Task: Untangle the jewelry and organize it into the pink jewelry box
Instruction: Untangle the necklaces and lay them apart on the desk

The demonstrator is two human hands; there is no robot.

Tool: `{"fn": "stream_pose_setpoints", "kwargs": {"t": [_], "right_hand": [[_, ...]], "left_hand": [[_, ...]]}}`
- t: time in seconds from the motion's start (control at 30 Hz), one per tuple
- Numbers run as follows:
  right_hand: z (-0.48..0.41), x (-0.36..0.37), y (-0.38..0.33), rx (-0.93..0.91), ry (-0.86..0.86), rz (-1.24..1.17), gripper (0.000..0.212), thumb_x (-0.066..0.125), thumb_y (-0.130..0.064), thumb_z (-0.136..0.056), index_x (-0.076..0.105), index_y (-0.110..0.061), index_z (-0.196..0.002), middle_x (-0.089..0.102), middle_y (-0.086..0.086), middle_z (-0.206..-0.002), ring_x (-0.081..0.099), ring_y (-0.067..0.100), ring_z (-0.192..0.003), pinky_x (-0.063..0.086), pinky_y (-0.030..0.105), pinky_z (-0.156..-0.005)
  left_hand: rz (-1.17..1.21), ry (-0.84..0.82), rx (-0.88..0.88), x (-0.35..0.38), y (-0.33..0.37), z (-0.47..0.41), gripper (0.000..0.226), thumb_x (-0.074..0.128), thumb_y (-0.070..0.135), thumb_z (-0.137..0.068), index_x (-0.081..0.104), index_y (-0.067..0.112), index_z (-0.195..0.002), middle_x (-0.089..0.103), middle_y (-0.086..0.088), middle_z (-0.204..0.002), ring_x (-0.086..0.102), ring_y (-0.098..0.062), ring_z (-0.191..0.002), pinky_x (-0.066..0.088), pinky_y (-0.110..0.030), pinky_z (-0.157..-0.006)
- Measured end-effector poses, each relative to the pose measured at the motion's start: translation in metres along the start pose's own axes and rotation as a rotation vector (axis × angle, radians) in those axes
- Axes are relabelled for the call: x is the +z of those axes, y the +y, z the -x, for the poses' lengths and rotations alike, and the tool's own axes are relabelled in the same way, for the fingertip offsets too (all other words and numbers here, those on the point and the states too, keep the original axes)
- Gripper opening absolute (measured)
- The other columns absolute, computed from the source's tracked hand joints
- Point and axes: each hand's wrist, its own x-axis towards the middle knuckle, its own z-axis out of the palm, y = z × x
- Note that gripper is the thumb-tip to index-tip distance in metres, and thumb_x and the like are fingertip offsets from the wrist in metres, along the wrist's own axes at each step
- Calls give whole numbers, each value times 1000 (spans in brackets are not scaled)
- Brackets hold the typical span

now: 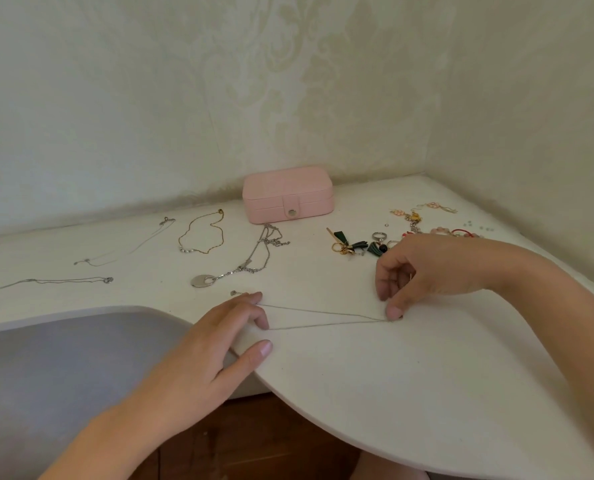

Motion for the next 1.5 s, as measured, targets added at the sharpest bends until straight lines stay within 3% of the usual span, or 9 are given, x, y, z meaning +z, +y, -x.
{"fn": "stream_pose_setpoints", "kwargs": {"t": [0.3, 0.5, 0.77, 0.97, 1.03, 1.13, 1.23, 1.33, 1.5], "right_hand": [[3, -2, 1, 57, -10, 48, 17, 82, -35, -66, 70, -25, -73, 62, -17, -60, 53, -4, -57, 40, 13, -58], [3, -3, 3, 76, -20, 51, 18, 83, -27, -66, 69, -19, -72, 67, -4, -64, 58, 3, -57, 45, 19, -61], [4, -4, 5, 51, -33, -5, 10, 75, -19, -78, 67, -22, -82, 68, -8, -65, 63, 8, -62, 44, 12, -61], [4, -5, 8, 75, 13, 43, 9, 63, -24, -88, 68, -31, -88, 70, -8, -71, 64, 2, -64, 43, 17, -70], [4, -6, 8, 63, 41, 42, 16, 56, -26, -92, 69, -36, -91, 68, -9, -69, 62, -1, -64, 45, 20, -72], [2, -9, 6, 35, 141, -30, 21, 51, -23, -96, 71, -31, -95, 63, -9, -67, 54, -3, -57, 38, 10, -50], [0, -11, 6, 15, 219, -260, 22, 48, -16, -97, 70, -20, -92, 62, -2, -68, 57, 5, -62, 41, 12, -55], [-4, -9, 7, -7, 178, -586, 22, 44, -7, -98, 65, -7, -92, 55, 3, -70, 55, 9, -60, 46, 16, -58], [-8, -7, 9, -10, 10, -767, 24, 42, 0, -96, 65, -4, -100, 47, 3, -71, 44, 13, -55, 38, 20, -57]], "left_hand": [[-71, 15, -22, -4, -22, 0, 55, 24, 72, -83, 36, 52, -133, 23, 39, -143, 13, 16, -136, 11, -9, -109], [-64, 111, -21, -13, -27, -1, 28, 38, 62, -84, 55, 54, -104, 42, 40, -128, 43, 14, -118, 27, 1, -92], [-260, -32, 25, -33, -20, -28, 16, 52, 54, -83, 55, 39, -81, 42, 22, -104, 28, 4, -104, 27, -7, -85], [-488, 77, 211, -20, -25, -26, 25, 37, 37, -87, 52, 24, -72, 51, 10, -87, 33, -4, -86, 33, -22, -77], [-338, 67, 182, -14, -23, -24, 22, 34, 39, -89, 45, 26, -75, 48, 11, -89, 36, -6, -89, 32, -22, -81], [144, 138, -10, -17, -16, -20, 33, 33, 56, -84, 51, 29, -81, 54, 11, -91, 46, -4, -94, 36, -17, -83], [621, 351, -114, -30, -4, -24, 46, 55, 73, -69, 65, 33, -90, 65, 15, -99, 59, 0, -97, 42, -21, -93], [1168, 335, -21, -37, 9, -35, 45, 81, 57, -59, 73, 19, -82, 67, 2, -93, 63, -14, -96, 53, -32, -86], [1516, 204, 59, -42, 22, -54, 22, 80, 35, -69, 65, 20, -75, 54, 6, -63, 61, -15, -73, 53, -31, -82]]}}
